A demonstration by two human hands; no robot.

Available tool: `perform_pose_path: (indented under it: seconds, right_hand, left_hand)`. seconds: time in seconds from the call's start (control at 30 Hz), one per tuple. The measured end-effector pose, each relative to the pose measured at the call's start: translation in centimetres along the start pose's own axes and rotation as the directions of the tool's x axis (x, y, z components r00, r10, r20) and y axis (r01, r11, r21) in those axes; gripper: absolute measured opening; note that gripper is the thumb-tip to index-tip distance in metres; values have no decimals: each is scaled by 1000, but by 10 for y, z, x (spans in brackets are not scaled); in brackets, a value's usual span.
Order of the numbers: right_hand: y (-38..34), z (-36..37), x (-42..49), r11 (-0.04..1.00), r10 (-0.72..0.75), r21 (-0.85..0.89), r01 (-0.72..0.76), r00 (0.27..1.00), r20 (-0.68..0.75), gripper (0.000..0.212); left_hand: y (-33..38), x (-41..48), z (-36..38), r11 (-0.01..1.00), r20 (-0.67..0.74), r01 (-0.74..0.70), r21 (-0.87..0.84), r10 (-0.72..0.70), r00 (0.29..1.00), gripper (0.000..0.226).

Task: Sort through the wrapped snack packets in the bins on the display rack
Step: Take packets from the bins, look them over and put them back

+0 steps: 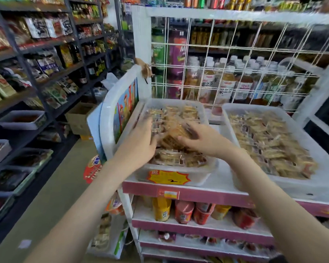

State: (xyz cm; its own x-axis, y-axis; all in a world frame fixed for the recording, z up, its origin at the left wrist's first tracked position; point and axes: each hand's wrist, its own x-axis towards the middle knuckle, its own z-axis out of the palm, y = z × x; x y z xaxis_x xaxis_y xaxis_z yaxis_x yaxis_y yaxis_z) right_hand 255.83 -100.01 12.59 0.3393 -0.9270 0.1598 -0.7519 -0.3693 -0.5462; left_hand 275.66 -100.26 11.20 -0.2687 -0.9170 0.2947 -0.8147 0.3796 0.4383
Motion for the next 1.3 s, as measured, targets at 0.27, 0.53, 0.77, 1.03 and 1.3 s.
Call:
perform_pose_path:
  seconds: [0.27, 0.53, 0.77, 1.03, 1.3]
  right_hand:
    - [10, -9, 6, 998, -17, -55, 18, 1000, 25, 11]
    - [6, 15, 16, 900, 67, -425, 92, 937, 344, 48]
    - [2, 15, 26, 945, 70, -325, 44, 941, 331, 34]
    - [17, 17, 39, 996, -39, -81, 37, 999, -30, 18]
    - [16, 17, 57, 957, 43, -289, -7, 992, 119, 37]
  left_hand:
    - [-5, 11, 2, 945, 359, -93, 315, -27, 933, 54]
    - [-8, 13, 5, 875, 461, -18, 483, -236, 855, 67]
    - [0, 17, 9, 933, 298, 80, 352, -193, 935, 73]
    - [-1, 20, 19, 875, 367, 38, 483, -242, 898, 85]
    - [-1, 20, 17, 871, 393, 37, 490, -258, 882, 87]
